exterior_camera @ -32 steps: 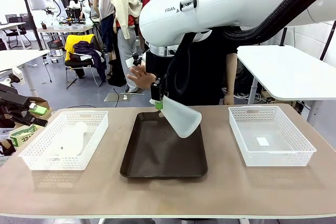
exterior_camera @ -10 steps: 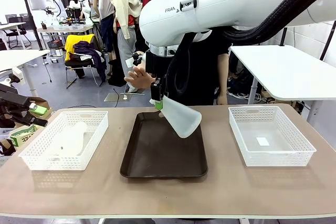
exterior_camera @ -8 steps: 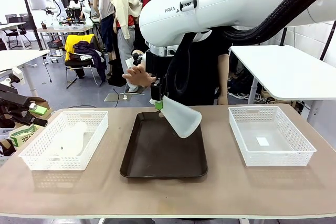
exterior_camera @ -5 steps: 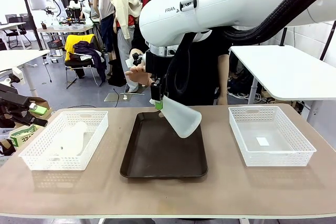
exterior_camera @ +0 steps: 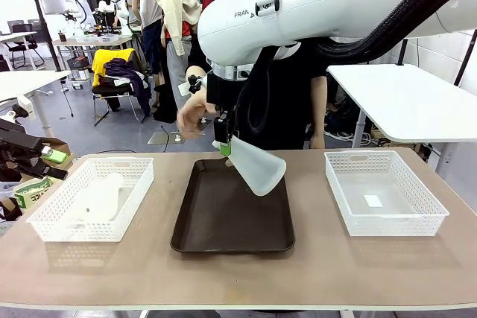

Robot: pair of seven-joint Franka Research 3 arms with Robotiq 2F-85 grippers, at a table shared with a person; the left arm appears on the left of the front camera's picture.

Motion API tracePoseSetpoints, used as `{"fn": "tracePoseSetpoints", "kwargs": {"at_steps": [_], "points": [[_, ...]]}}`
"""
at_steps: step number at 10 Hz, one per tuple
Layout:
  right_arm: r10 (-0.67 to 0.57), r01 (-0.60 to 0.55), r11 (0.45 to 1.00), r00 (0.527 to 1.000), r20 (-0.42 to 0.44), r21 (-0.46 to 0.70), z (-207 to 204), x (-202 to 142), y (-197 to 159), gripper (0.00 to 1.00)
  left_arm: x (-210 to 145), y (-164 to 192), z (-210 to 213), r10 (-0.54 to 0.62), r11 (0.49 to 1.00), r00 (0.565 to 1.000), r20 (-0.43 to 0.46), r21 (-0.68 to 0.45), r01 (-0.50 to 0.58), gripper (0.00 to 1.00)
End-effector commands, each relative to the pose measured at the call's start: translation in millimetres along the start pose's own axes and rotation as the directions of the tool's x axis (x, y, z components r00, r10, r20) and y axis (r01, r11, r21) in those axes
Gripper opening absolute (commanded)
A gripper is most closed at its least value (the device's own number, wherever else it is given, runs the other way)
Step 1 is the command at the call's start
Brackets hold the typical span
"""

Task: Prepare the laboratory tools.
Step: Place the picked Big flask upright in the Handle tray as instructed by the person.

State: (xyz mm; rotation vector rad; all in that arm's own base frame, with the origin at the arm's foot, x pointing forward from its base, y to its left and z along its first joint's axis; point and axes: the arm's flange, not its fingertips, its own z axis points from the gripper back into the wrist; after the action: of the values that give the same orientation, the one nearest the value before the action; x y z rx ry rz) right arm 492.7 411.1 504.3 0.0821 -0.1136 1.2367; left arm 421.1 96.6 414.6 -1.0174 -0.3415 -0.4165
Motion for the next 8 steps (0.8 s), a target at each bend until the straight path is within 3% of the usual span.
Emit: {"fn": "tracePoseSetpoints", "kwargs": {"at_steps": [1,8], "points": [[0.004,-0.004,1.000,1.000,-0.003,-0.007,2.2,-1.3,1.7,0.00,-0.4,-1.0,2.0,-0.005,1.000,1.000,0.001,-0.003,0.005,1.00],[0.004,-0.004,1.000,1.000,-0.003,-0.007,2.2,-1.3,1.7,0.00,-0.4,-1.0,2.0,-0.005,1.000,1.000,0.001,-0.003,0.005,1.00]]}}
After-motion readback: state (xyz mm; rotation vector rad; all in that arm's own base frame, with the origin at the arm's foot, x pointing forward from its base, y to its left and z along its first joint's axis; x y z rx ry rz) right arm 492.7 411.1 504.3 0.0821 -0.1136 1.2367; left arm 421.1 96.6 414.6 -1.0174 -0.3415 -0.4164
